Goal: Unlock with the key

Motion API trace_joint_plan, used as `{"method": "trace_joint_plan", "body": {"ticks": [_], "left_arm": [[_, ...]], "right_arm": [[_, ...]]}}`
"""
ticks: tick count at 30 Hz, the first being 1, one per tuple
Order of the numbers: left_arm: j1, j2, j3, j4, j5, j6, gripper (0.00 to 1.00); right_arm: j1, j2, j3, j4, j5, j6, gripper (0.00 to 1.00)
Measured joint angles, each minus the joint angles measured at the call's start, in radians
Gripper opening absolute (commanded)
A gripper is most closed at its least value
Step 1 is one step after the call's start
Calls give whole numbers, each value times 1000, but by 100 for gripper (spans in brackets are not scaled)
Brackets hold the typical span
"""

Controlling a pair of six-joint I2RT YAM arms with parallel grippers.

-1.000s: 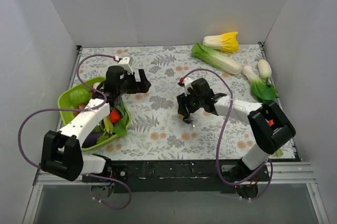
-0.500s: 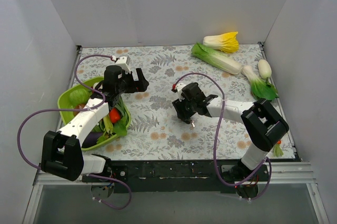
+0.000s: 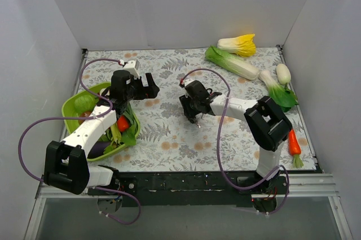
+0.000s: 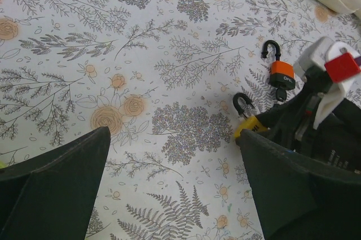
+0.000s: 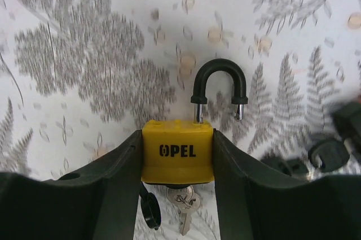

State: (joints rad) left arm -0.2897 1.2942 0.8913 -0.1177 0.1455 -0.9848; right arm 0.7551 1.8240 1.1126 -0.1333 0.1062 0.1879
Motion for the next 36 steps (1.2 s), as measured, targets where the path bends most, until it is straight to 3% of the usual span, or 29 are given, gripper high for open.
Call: {"method": "trace_joint_plan", "body": {"ticks": [8,23,26,28,36], "left_arm": [[0,0,0,0,-1,0,98],[6,0,0,0,0,-1,98],[6,0,0,0,0,-3,98],[6,0,0,0,0,-4,98],[7,0,0,0,-1,-8,98]], "right_arm": [[-16,185,246,-21,71,73,27],[-154,219,290,-29,114,162,30],[-154,219,290,-29,116,166,38],[-153,219,290,-29,115,168,52],[-153,193,274,-18,84,172,89]]}}
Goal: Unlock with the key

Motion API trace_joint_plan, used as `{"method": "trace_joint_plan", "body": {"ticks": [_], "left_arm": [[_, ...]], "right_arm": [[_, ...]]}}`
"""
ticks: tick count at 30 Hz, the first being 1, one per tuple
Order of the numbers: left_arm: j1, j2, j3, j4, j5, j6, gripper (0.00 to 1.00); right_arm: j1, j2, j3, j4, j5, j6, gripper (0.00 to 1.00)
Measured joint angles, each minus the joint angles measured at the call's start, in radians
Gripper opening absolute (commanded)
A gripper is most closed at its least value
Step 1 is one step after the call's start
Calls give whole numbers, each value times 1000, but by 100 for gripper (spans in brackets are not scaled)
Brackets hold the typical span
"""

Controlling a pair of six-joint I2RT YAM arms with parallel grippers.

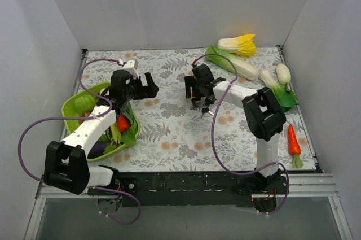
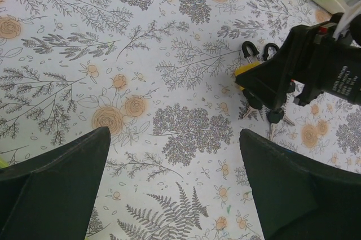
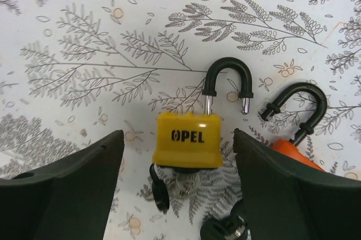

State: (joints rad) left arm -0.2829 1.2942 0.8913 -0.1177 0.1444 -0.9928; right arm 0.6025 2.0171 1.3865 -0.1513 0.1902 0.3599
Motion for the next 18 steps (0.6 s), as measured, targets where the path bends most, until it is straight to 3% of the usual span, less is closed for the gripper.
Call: {"method": "trace_joint_plan", "body": {"ticks": [10,18], "left_arm": [[29,-87,-58,47,-34,-50,98],[114,-280,-142,174,-40,-107,98]], "right_arm": [[-20,-318,-171,151,-59,-32,90],[-181,-591,-467,262,-103,-63,89]]}}
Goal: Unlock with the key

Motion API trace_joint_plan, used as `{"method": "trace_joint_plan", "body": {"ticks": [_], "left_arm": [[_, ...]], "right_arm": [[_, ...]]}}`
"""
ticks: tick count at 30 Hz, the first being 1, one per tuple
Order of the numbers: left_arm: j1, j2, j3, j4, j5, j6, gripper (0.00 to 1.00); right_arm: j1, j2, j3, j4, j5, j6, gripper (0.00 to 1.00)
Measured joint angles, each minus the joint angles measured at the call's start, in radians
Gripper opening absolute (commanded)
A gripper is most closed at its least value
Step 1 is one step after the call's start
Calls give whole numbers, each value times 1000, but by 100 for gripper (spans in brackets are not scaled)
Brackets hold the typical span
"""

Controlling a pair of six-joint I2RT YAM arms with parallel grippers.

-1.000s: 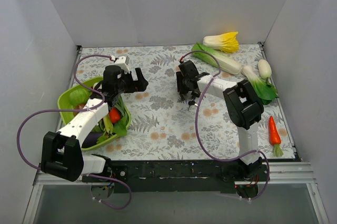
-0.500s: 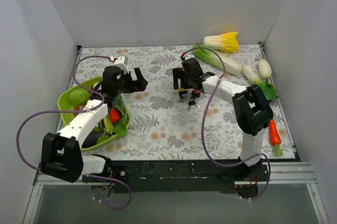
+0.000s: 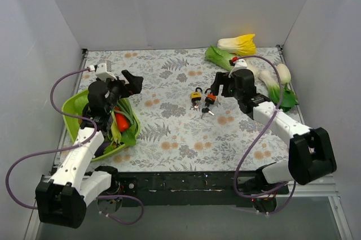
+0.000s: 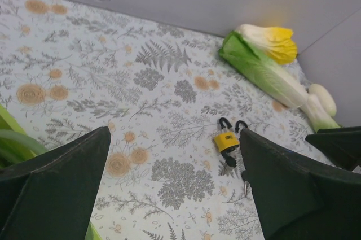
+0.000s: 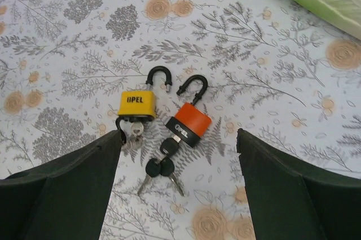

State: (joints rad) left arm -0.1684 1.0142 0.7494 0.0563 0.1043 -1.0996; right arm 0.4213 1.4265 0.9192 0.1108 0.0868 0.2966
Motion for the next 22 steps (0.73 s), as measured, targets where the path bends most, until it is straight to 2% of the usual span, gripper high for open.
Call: {"method": "trace_joint_plan", "body": {"ticks": [11,22], "left_arm": [[-1,-247,-93,148,-20,62,98],[-1,-264,-106,164,-45,80,98]], "right_arm": [[0,-454,-217,43,0,-120,90],[0,-546,-273,53,8,-165,90]]}}
